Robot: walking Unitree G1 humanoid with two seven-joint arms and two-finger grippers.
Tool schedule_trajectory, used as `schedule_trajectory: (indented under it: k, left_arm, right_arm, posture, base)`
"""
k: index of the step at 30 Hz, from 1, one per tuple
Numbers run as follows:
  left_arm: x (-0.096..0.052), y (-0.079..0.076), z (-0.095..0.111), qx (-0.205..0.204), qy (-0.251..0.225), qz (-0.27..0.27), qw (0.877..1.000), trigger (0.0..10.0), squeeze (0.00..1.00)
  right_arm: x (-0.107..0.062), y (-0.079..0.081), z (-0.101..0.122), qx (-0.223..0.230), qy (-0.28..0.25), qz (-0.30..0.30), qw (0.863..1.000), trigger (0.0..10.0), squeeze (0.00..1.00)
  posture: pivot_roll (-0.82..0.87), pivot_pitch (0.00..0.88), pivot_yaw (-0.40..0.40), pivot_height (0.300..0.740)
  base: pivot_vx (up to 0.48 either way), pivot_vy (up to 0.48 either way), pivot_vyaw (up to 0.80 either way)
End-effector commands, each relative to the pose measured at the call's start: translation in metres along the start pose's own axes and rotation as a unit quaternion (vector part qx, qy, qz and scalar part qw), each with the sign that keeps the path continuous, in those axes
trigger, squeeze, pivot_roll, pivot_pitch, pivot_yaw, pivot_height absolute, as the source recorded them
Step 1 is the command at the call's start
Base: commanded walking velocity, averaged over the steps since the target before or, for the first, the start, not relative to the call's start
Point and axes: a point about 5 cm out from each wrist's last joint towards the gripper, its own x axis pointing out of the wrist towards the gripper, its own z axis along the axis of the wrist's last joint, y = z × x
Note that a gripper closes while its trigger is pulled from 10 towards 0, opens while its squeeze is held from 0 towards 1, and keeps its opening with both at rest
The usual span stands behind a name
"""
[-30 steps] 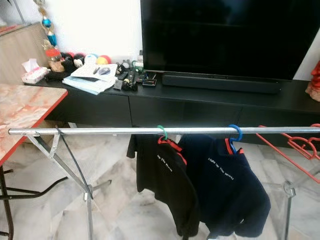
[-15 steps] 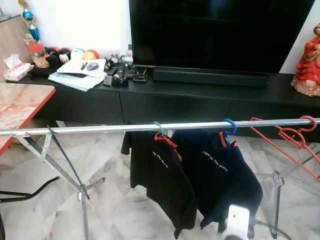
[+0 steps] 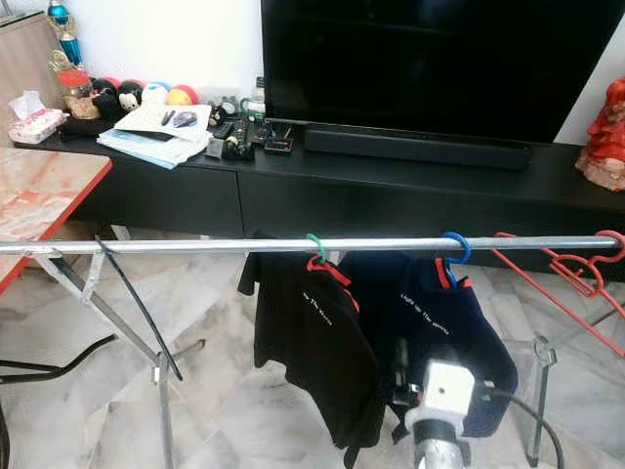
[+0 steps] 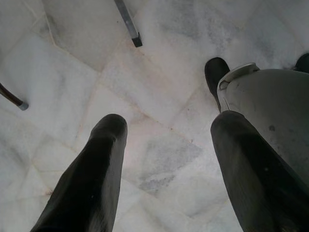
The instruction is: Hang hanger
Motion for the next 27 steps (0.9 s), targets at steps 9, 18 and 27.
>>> schedule_trajectory:
  k: [9,18,27]
  left_arm:
    - [0.000,0.009,0.006,0.010,-0.003,0.011,1.000,10.0,0.00]
    - [-0.001,0.020,0.002,-0.014,-0.001,0.034,0.999,10.0,0.00]
    - [-0.005,0.025,-0.019,-0.040,0.015,0.049,0.998,10.0,0.00]
  right_arm:
    - [0.021,0.014,0.003,0.026,0.022,0.036,0.999,10.0,0.00]
    - [0.030,0.007,0.003,0.021,0.032,0.047,0.998,10.0,0.00]
    - [0.032,0.002,0.014,0.014,0.002,0.056,0.998,10.0,0.00]
  posture:
    - [-0.07,0.000,0.043,0.740]
    - [-0.03,0.000,0.024,0.740]
    - [-0.01,0.000,0.000,0.740]
  base:
    - [0.000,0.000,0.00]
    - [0.000,0.000,0.00]
    - [0.000,0.000,0.00]
